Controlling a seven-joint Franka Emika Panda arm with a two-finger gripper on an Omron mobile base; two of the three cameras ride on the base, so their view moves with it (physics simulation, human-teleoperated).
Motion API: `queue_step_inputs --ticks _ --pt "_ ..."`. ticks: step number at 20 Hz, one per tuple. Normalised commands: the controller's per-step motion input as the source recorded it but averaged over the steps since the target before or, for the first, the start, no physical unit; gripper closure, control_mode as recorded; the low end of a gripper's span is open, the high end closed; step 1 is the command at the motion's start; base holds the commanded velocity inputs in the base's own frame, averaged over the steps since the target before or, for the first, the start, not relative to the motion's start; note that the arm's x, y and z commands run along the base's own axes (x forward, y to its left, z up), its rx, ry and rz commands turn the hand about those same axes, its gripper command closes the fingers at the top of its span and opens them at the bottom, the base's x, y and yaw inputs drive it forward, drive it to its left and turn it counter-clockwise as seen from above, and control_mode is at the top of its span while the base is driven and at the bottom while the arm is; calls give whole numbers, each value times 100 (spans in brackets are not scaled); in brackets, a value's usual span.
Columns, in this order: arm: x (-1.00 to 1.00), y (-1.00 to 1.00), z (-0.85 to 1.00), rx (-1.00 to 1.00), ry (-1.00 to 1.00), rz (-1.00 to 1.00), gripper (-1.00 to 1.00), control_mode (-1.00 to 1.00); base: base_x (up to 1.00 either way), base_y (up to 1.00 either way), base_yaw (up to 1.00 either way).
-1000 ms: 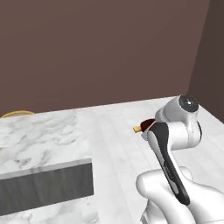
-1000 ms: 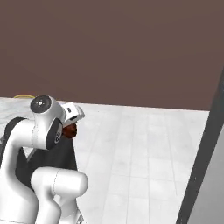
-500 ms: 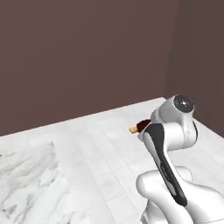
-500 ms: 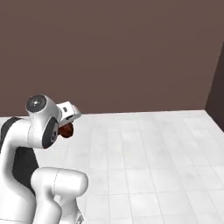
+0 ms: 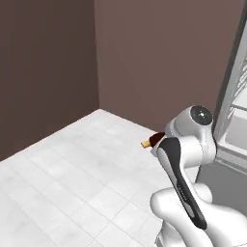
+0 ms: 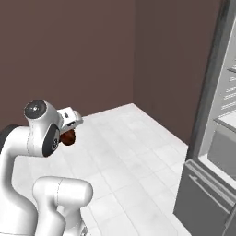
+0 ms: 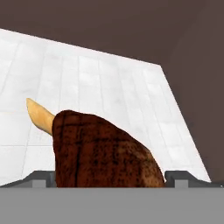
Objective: Place the steak on the counter behind the older steak on the same shelf of the fridge to maintain FIFO order. Close the fridge door when finished.
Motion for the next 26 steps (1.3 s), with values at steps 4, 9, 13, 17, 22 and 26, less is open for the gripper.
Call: queue_step_inputs --ticks 4,9,13,17,22,26 --pt "0 0 0 0 0 0 100 100 69 0 -70" --pt "0 0 0 0 0 0 100 100 88 0 -68" --pt "0 0 0 0 0 0 100 100 96 0 -65" --pt "0 0 0 0 0 0 100 100 87 -6 -56" --pt "0 0 0 0 0 0 100 100 80 -7 -47" --pt "0 0 0 0 0 0 100 100 44 -1 -34"
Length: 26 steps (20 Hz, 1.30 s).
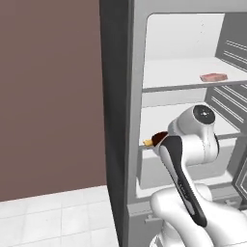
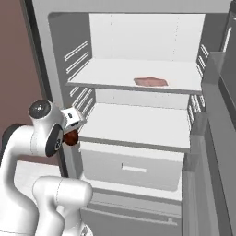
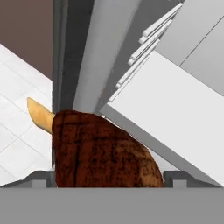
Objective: Place the steak on the counter behind the older steak on the same shelf of the fridge to maintain FIFO order. Close the fridge door when finished.
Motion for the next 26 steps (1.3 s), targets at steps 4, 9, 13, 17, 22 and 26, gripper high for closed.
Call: queue_step_inputs --ticks 4,9,13,17,22,26 --pt "0 0 0 0 0 0 100 100 4 -28 -18" --pt "0 0 0 0 0 0 100 100 12 -60 -3" --pt "0 0 0 0 0 0 100 100 42 -57 0" --pt "0 0 0 0 0 0 100 100 17 -35 0" --pt "-13 -1 29 -5 -16 0 100 -100 3 0 0" --pt "-51 0 100 -22 -36 -1 100 -100 0 0 0"
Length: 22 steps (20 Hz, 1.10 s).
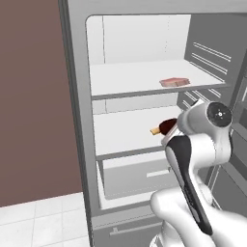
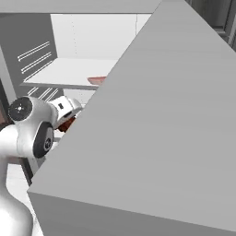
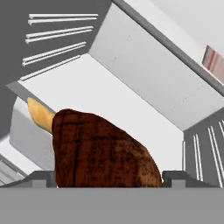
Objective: Place the steak on the counter behind the older steak on the same shelf of the fridge to maintain FIFO order. Close the fridge door when finished.
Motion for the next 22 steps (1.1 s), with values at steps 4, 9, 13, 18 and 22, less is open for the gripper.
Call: queue_step_inputs --ticks 4,9,13,18,22 --pt "0 4 100 -30 -29 0 100 -100 0 0 0" --pt "14 0 100 -26 -23 0 100 -100 0 0 0" --pt "40 0 78 -17 -7 0 100 -100 0 0 0" --pt "68 0 43 -10 0 0 100 -100 0 0 0" --pt "79 -4 28 -9 3 0 100 -100 0 0 0"
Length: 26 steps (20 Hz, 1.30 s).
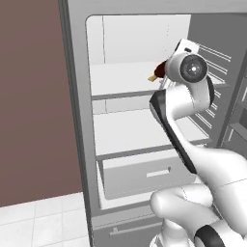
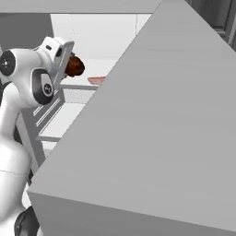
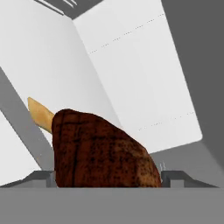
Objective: Place the steak on the counter behind the older steak on the same shelf of the fridge to maintain FIFO order. Close the fridge door when finished.
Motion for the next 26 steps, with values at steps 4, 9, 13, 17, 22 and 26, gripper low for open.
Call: queue_step_inputs --ticks 4,9,13,17,22,26 --pt "75 -5 4 -11 0 0 100 -100 0 0 0" --pt "75 -4 -5 -7 0 0 100 -100 0 0 0" --pt "75 -13 -5 -1 0 0 100 -100 0 0 0" --pt "72 -18 -9 0 0 0 100 -100 0 0 0" --pt "65 -15 -6 0 0 0 100 -100 0 0 0" --pt "56 -18 0 0 0 0 100 -100 0 0 0"
